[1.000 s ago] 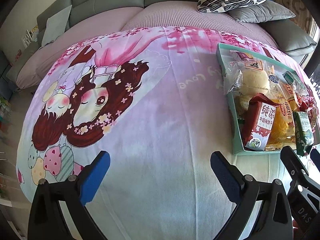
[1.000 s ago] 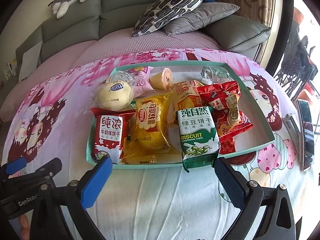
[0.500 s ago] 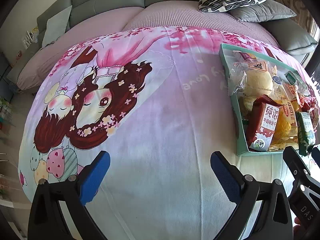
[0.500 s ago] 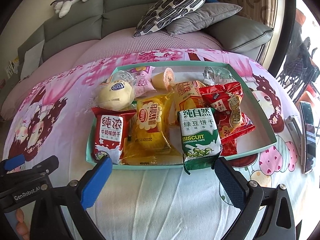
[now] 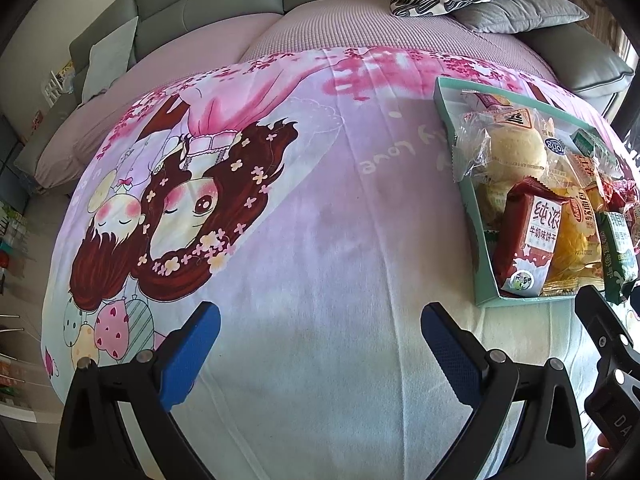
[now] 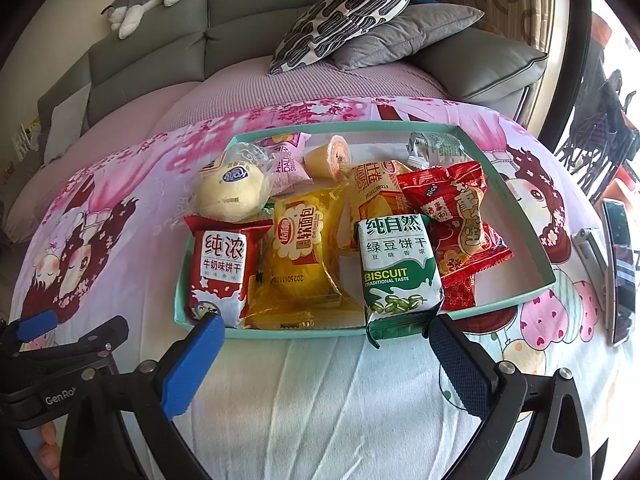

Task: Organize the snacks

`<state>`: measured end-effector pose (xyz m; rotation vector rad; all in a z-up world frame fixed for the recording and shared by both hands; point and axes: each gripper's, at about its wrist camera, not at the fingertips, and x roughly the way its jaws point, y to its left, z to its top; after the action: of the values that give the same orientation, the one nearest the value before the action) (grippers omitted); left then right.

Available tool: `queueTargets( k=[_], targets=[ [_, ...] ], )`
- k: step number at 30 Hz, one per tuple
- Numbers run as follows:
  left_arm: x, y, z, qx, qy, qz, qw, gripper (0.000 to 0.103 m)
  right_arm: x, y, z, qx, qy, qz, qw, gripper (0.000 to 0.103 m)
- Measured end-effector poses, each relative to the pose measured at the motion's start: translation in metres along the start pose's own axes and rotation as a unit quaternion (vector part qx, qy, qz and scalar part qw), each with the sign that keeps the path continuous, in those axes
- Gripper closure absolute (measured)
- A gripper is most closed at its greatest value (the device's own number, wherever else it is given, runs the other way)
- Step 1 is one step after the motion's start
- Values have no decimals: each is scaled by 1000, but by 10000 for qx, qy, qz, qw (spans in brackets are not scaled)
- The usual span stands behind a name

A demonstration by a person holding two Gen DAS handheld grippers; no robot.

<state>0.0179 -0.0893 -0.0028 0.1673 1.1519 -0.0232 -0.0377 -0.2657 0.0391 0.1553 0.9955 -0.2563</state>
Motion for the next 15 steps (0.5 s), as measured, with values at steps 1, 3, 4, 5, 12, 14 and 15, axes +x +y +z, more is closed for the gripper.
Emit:
queueTargets(
  k=[1,3,4,5,12,14,15],
  targets=[
    [0,0,0,3,1,2,10000,3,0,0,0,-1,0,-1,10000,0],
    [0,0,0,-2,2,1,10000,3,0,0,0,2,0,1,10000,0],
    [0,-1,0,-4,2,2,10000,3,0,0,0,4,0,2,10000,0],
    [0,-1,0,-9,5,2,10000,3,0,0,0,-2,1,-2,10000,0],
    [2,2,-1,-64,21,-23,10000,3,1,-1,0,-3,8,-7,10000,0],
    [1,2,-1,-68,13,-19,10000,3,1,-1,0,2,8,-7,10000,0],
    [1,2,-1,-67,9,-15,10000,3,1,-1,0,4,6,-9,10000,0]
  ],
)
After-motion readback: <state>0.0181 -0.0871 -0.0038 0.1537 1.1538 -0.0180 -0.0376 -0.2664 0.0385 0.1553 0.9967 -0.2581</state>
